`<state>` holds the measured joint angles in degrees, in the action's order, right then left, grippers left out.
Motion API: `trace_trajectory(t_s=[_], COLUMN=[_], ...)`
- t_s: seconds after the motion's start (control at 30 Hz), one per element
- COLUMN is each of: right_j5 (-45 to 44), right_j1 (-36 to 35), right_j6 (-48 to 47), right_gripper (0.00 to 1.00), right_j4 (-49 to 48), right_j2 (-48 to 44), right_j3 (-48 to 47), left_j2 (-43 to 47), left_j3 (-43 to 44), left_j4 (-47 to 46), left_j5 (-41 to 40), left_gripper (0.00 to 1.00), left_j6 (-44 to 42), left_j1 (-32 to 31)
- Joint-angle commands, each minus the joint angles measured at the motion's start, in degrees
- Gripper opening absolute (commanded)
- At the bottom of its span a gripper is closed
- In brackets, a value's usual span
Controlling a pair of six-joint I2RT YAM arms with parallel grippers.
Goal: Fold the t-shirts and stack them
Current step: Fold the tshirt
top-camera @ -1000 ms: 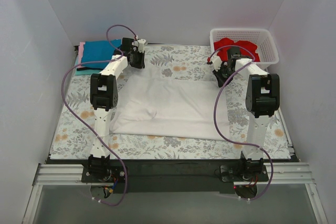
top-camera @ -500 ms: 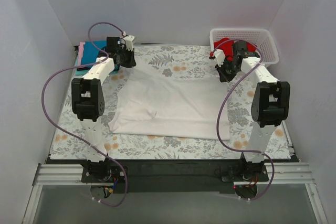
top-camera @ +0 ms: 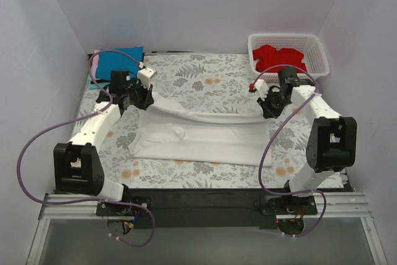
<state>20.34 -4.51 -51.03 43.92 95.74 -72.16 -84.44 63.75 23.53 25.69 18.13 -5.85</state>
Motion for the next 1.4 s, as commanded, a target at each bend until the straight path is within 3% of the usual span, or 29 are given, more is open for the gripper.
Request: trace_trajectory(t_s=[0.0, 0.13, 0.3, 0.7, 1.2, 1.33, 1.37], right_j5=[-0.30, -1.52, -1.88, -3.64, -5.13, -5.75, -6.10], right_j1=[-0.23, -0.50, -0.59, -0.94, -0.58, -0.58, -0.67], right_j6=[-3.73, -3.12, -2.24, -1.71, -4.87, -5.05, -5.14], right_gripper=[0.01, 0.01, 0.01, 0.01, 0.01, 0.01, 0.07], right_j4=[0.99, -0.32, -1.65, -1.12, -1.38, -1.12, -1.12], right_j2=[-2.41, 1.10, 2.96, 0.50, 0.23, 0.58, 0.58], right_j3=[5.18, 7.29, 8.00, 3.35, 5.27, 5.45, 5.45], left_j2=[5.25, 4.64, 3.59, 4.90, 7.45, 6.75, 6.75], left_j3=[-8.10, -16.26, -19.71, -15.24, -18.48, -17.18, -16.47], left_j4=[2.14, -0.05, -1.56, 1.51, 6.96, 10.12, 11.87], left_j5=[-1.43, -3.89, -5.12, -4.07, 0.59, 1.64, 1.90], left_gripper=[0.00, 0.00, 0.00, 0.00, 0.00, 0.25, 0.31], left_j6=[-3.01, -1.87, 1.29, 8.94, 5.25, 2.18, 0.95], left_j1=[-0.04, -0.04, -0.04, -0.04, -0.57, -0.66, -0.66])
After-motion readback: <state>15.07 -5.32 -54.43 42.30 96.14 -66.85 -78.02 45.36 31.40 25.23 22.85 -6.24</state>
